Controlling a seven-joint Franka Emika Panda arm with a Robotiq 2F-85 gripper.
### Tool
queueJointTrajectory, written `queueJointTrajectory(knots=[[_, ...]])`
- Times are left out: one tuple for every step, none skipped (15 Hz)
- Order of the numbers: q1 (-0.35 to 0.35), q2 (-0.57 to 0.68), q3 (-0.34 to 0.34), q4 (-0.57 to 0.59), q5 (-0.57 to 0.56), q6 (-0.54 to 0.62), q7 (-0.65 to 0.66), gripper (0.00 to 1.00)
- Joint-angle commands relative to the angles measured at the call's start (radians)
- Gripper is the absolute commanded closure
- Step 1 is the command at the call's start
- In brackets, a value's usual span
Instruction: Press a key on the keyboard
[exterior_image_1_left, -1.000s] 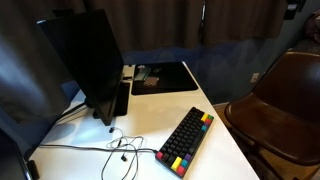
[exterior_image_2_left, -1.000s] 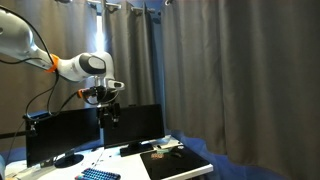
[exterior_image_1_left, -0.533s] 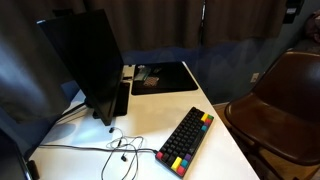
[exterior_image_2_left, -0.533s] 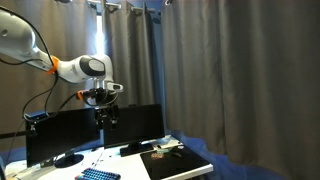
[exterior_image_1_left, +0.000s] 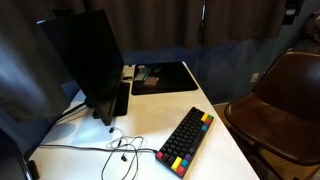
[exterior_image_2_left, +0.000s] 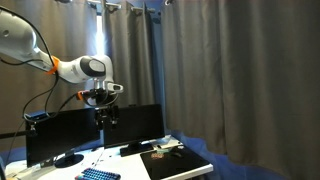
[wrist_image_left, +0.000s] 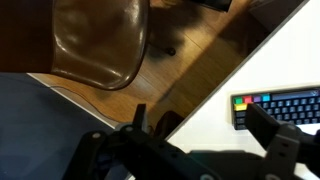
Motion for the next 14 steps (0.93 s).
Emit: queueJointTrajectory(knots=[[0.012, 0.002, -0.010, 0.002, -0.005, -0.002, 0.005, 0.00], [0.012, 0.002, -0.010, 0.002, -0.005, -0.002, 0.005, 0.00], [0.012, 0.002, -0.010, 0.002, -0.005, -0.002, 0.005, 0.00], [0.012, 0.002, -0.010, 0.002, -0.005, -0.002, 0.005, 0.00], [0.012, 0.002, -0.010, 0.002, -0.005, -0.002, 0.005, 0.00], [0.029, 0.010, -0.011, 0.004, 0.013, 0.000, -0.021, 0.00], [0.050, 0.021, -0.007, 0.003, 0.032, 0.011, -0.045, 0.00], [0.087, 0.041, 0.004, 0.001, 0.065, 0.029, -0.080, 0.00], [0.115, 0.061, 0.021, 0.001, 0.093, 0.046, -0.091, 0.00], [0.145, 0.082, 0.036, 0.003, 0.121, 0.067, -0.104, 0.00], [0.175, 0.115, 0.055, 0.008, 0.148, 0.095, -0.114, 0.00], [0.203, 0.150, 0.071, 0.016, 0.172, 0.124, -0.129, 0.00], [0.227, 0.192, 0.088, 0.026, 0.189, 0.160, -0.147, 0.00], [0.247, 0.231, 0.101, 0.036, 0.196, 0.193, -0.173, 0.00]])
